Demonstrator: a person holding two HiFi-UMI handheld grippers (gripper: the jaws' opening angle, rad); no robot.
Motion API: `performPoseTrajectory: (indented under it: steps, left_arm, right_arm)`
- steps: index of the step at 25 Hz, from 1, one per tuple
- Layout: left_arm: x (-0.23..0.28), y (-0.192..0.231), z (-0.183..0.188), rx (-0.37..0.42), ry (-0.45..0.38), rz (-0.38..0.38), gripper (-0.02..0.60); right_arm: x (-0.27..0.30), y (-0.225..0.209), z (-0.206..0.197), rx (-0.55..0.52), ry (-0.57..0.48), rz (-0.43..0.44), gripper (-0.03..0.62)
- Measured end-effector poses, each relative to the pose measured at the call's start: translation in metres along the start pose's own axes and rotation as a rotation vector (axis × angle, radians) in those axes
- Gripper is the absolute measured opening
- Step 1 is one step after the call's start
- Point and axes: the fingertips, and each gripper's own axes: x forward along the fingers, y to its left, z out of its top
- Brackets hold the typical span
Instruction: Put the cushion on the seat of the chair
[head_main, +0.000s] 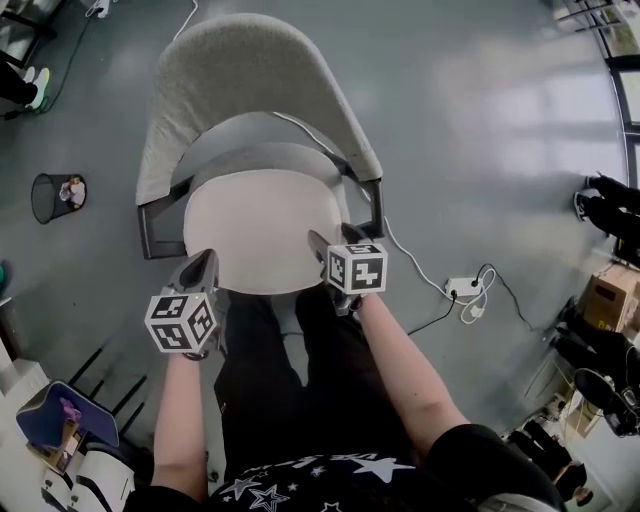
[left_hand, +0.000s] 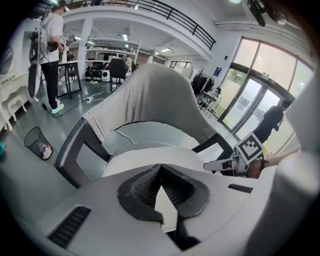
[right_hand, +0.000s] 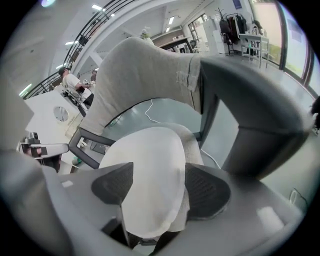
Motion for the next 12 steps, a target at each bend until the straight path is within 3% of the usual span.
performPoseTrajectory:
  steps: [12]
  left_arm:
    - [-0.067,-0.051,0.02,-0.122,-0.182,0.08,0.009]
  right_arm:
    - [-0.074,0.047,0.044,-0.172,-0.074,0.1,0.284]
